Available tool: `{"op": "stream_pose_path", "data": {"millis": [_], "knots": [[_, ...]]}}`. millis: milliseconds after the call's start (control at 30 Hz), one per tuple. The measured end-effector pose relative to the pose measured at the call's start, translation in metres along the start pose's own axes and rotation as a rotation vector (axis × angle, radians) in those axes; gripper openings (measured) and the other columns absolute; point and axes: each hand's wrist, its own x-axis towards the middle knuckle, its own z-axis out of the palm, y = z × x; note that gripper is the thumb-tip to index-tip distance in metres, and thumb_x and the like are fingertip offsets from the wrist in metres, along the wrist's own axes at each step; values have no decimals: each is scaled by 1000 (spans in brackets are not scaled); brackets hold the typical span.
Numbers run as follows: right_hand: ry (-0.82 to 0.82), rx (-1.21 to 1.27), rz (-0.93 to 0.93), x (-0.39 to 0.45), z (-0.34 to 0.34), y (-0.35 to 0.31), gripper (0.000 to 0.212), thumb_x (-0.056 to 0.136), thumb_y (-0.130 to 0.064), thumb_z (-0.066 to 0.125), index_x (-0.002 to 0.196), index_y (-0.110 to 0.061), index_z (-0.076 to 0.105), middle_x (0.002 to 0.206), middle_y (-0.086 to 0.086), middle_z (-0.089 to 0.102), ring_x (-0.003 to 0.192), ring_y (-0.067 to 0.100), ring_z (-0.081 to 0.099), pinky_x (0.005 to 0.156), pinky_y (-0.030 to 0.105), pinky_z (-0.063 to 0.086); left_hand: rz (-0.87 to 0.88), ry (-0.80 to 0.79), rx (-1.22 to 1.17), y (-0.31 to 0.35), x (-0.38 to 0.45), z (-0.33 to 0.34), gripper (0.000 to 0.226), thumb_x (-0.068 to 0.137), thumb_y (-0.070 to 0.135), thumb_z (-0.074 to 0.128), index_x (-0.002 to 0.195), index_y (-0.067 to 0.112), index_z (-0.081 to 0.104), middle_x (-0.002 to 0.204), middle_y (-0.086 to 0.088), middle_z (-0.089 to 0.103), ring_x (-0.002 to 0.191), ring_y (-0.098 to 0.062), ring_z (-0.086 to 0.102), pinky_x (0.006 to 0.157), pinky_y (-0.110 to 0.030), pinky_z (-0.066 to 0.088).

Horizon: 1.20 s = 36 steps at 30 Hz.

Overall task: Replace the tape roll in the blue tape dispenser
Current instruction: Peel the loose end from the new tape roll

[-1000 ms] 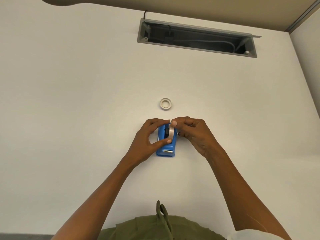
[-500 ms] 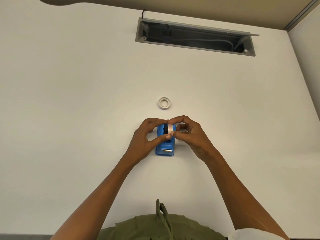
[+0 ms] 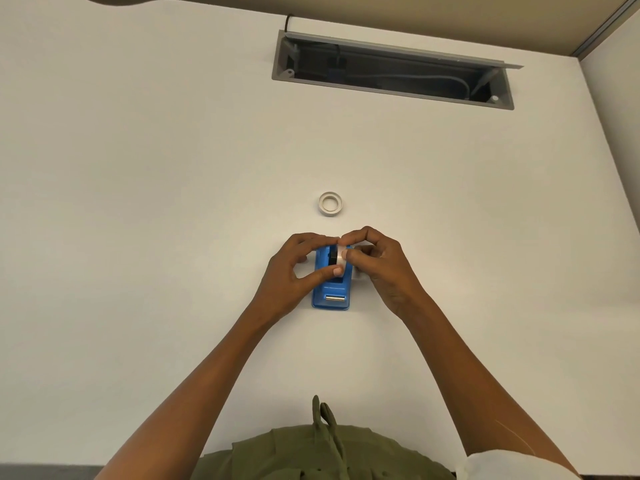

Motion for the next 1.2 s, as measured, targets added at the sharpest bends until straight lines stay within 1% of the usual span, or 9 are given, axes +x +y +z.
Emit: {"op": "stream_pose_path", "data": {"millis": [100, 233, 433, 567, 700, 867, 1000, 1067, 1200], "knots": [[8, 15, 29, 1, 1, -1, 11, 81, -6, 64, 82, -17, 66, 97, 25, 62, 82, 21, 53, 71, 33, 43, -3, -3, -4, -1, 0, 0, 42, 72, 52, 63, 112, 45, 52, 116, 18, 53, 107, 5, 49, 84, -8, 42], [2, 26, 51, 3, 1, -3, 12, 81, -8, 65, 77, -19, 66, 86, 8, 63, 77, 16, 53, 66, 26, 43, -4, -5, 4, -1, 0, 0, 45, 73, 48, 64, 115, 38, 55, 119, 10, 55, 109, -3, 51, 86, -14, 44], [5, 27, 70, 6, -2, -4, 5, 79, -18, 72, 75, -21, 70, 75, -6, 67, 72, 8, 57, 62, 19, 47, 12, 0, 10, -3, 0, 1, 40, 76, 43, 67, 113, 44, 53, 119, 10, 55, 109, -4, 52, 86, -17, 45], [-68, -31, 44, 4, -13, -9, 13, 75, -23, 76, 85, -16, 72, 87, -1, 71, 76, 9, 58, 64, 19, 49, 19, -6, 14, -4, -2, 0, 41, 75, 46, 68, 112, 47, 53, 119, 13, 54, 111, 0, 50, 87, -15, 44], [-123, -244, -19, 3, -20, -17, 28, 64, -18, 84, 90, -19, 72, 99, -8, 69, 82, 10, 61, 74, 20, 49, 24, -12, 36, -6, -1, 0, 41, 76, 43, 67, 115, 43, 53, 119, 15, 52, 111, 1, 49, 88, -17, 43], [-114, -399, -120, 4, -18, -31, 22, 62, -14, 85, 81, -14, 75, 91, -2, 67, 77, 11, 63, 66, 21, 48, 30, -13, 37, -5, 0, -1, 41, 77, 40, 69, 115, 39, 55, 120, 12, 53, 111, -1, 50, 87, -18, 44], [-145, -427, -99, 8, -21, -42, 18, 61, -12, 85, 76, -10, 76, 86, 4, 72, 80, 15, 67, 74, 31, 53, 26, -14, 35, -4, -1, -1, 41, 75, 42, 70, 113, 42, 55, 119, 12, 54, 110, -1, 50, 87, -20, 44], [-156, -432, -86, 9, -21, -45, 15, 62, -10, 84, 74, -9, 76, 82, 4, 73, 80, 15, 68, 76, 28, 53, 24, -13, 37, -3, -1, 0, 41, 74, 46, 68, 112, 44, 53, 119, 13, 53, 110, -2, 50, 87, -20, 45], [-171, -448, -82, 12, -20, -48, 13, 65, -8, 82, 77, -7, 77, 80, 5, 73, 73, 10, 66, 69, 19, 51, 20, -10, 38, -3, -1, 1, 40, 72, 50, 66, 109, 51, 50, 117, 16, 52, 109, 0, 50, 86, -17, 44]]}}
